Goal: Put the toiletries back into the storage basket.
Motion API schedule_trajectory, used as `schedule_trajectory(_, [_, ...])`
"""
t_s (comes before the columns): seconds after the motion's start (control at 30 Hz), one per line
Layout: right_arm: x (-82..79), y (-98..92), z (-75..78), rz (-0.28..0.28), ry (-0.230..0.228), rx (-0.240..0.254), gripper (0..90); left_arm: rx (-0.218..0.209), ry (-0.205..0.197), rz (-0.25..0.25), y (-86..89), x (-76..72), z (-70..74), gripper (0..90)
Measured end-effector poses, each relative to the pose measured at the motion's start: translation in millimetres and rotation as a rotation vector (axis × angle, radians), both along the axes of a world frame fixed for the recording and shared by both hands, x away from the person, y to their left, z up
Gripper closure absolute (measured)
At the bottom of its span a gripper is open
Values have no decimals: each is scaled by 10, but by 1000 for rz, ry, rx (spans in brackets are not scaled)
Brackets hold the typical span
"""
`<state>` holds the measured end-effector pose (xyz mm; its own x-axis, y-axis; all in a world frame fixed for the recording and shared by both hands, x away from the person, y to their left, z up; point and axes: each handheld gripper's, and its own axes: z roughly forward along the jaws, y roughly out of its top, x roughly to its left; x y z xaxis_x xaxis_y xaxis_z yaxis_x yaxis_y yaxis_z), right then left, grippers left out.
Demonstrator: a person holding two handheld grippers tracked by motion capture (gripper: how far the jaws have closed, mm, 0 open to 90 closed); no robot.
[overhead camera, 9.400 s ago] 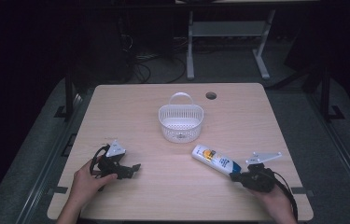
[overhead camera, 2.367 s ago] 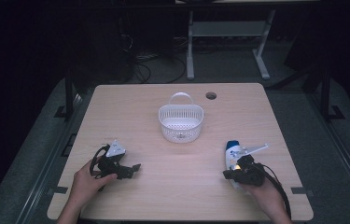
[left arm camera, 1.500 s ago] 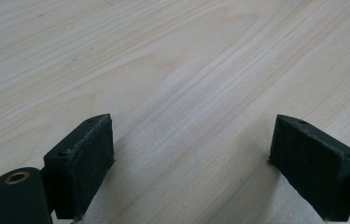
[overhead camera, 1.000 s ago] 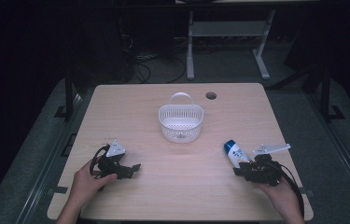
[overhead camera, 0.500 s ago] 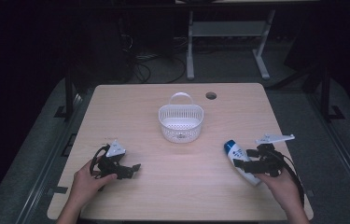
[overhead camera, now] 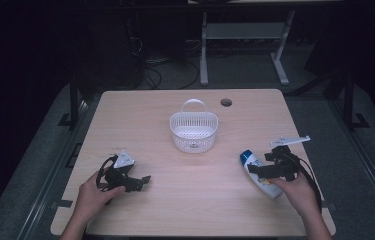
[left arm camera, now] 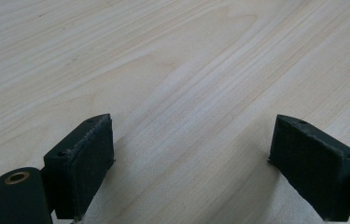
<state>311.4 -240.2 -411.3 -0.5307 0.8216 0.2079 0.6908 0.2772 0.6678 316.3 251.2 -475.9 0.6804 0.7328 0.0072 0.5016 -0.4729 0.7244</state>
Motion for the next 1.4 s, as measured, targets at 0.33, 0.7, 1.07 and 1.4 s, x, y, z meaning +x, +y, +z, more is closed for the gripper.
schedule_trajectory(0.33, [186,56,-32,-18,54,-40,114,0,0,0,1,0,0,133])
schedule_trajectory(0.7, [371,210,-204,-16,115,-153,110,0,0,0,1,0,0,133])
schedule_trajectory(1.07, [480,331,-349,14,153,-291,136,1,0,0,1,0,1,133])
schedule_trajectory(1.4, [497,351,-412,31,189,-325,233,1,0,-1,1,0,1,133])
